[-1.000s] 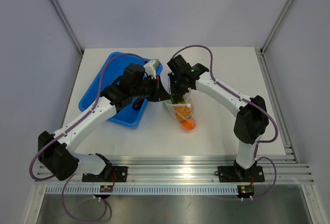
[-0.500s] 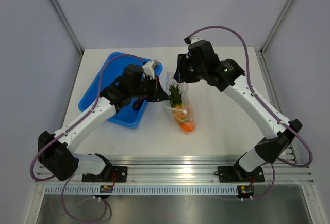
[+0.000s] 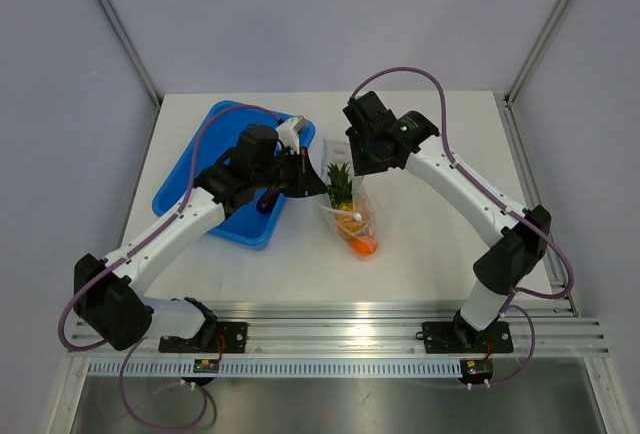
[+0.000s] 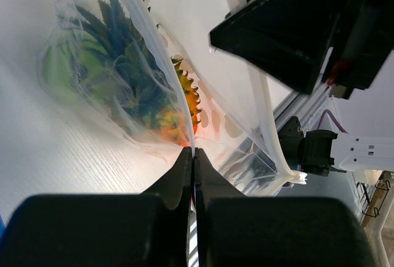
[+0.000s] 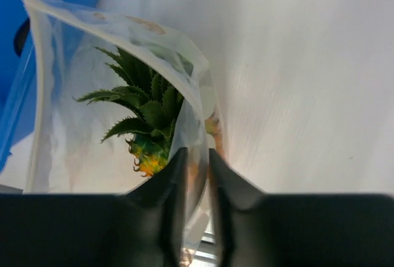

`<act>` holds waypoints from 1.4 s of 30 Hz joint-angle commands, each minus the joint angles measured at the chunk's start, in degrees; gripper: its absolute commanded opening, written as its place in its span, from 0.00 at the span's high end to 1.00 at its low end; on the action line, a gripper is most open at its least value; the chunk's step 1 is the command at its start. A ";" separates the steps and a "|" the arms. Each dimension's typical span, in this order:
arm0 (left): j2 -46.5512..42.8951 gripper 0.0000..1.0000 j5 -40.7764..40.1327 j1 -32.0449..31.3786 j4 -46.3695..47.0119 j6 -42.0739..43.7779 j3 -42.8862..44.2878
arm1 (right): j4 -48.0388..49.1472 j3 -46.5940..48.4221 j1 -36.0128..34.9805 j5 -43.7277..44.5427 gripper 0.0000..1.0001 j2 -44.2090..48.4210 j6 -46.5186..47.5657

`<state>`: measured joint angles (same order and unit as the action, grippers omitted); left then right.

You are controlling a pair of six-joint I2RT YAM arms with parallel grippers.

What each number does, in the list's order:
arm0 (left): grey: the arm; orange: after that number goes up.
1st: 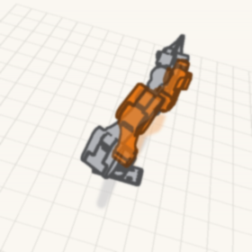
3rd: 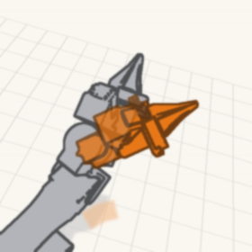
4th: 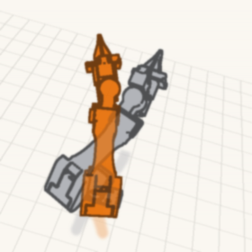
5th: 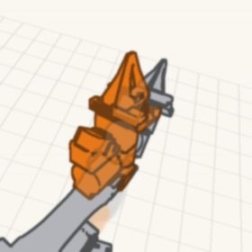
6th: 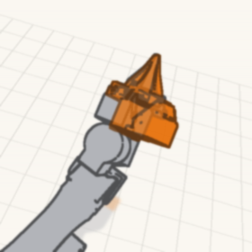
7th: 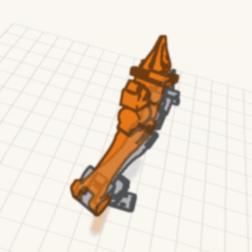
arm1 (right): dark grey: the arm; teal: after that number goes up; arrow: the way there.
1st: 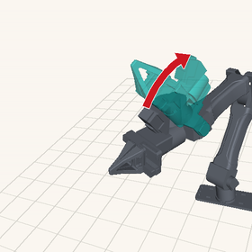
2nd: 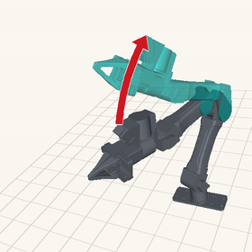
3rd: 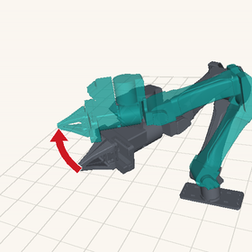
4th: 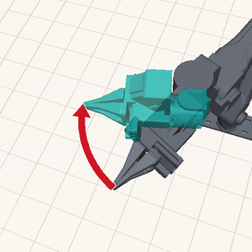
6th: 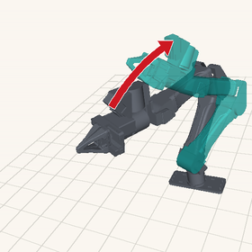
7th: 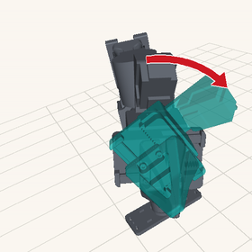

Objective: Place the food in the zip-top bag and seal the zipper
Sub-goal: Adjust the zipper food storage bag at the center of the board, then pick up the fake vegetable from the bin.

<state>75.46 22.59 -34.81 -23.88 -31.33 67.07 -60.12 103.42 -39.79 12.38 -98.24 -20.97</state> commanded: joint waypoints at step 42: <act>30.35 0.16 -13.89 21.19 -20.51 23.07 11.15 | 3.16 -3.84 3.76 -4.73 1.00 7.10 -6.19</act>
<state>102.98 9.69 -12.51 -44.07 -11.68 76.53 -58.22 96.51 -36.10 9.45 -90.06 -26.63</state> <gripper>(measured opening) 0.838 0.012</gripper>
